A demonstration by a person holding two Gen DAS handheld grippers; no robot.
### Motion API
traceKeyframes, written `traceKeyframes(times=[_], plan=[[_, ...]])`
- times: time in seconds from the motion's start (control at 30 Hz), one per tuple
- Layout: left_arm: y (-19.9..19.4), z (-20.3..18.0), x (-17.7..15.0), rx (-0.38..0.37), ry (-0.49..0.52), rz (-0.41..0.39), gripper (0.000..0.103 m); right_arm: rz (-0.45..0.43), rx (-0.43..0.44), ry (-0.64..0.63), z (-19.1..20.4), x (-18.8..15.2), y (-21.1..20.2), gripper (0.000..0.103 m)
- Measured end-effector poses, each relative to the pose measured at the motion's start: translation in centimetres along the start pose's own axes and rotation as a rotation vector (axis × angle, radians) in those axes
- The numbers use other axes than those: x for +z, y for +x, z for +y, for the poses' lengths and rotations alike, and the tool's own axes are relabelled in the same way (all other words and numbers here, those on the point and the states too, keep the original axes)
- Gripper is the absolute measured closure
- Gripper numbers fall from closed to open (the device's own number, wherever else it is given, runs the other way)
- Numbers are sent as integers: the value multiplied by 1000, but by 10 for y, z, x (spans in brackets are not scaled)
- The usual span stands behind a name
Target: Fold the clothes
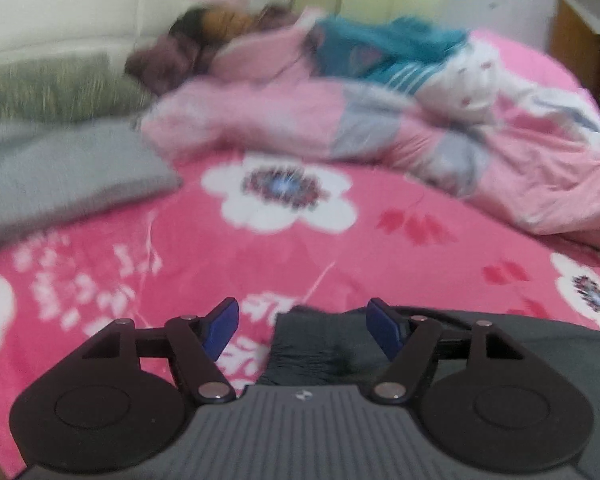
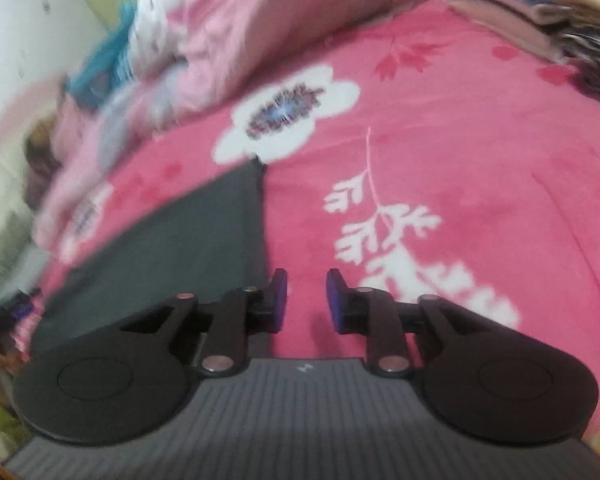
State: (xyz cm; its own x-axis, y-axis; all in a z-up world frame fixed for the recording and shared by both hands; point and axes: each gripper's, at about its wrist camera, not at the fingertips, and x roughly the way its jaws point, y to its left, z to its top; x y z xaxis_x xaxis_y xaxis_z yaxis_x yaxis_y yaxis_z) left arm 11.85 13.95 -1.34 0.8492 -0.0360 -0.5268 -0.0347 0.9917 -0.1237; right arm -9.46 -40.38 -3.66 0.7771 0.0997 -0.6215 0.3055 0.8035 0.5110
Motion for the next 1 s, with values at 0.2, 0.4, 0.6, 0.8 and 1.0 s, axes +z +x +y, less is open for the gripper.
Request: traceKeyframes(times=[0.2, 0.4, 0.6, 0.8, 1.0], plan=[[-62, -86, -28, -285, 225, 16, 28, 109, 107, 261, -13, -51, 5, 53], [-88, -134, -76, -404, 354, 95, 28, 80, 220, 370, -12, -77, 3, 53], [-107, -135, -113, -374, 523, 85, 29, 127, 257, 245, 27, -98, 16, 53], [-105, -163, -148, -327, 798, 35, 37, 127, 245, 160, 52, -101, 34, 76], [-91, -169, -142, -375, 789, 68, 95, 144, 294, 221, 52, -91, 44, 100]])
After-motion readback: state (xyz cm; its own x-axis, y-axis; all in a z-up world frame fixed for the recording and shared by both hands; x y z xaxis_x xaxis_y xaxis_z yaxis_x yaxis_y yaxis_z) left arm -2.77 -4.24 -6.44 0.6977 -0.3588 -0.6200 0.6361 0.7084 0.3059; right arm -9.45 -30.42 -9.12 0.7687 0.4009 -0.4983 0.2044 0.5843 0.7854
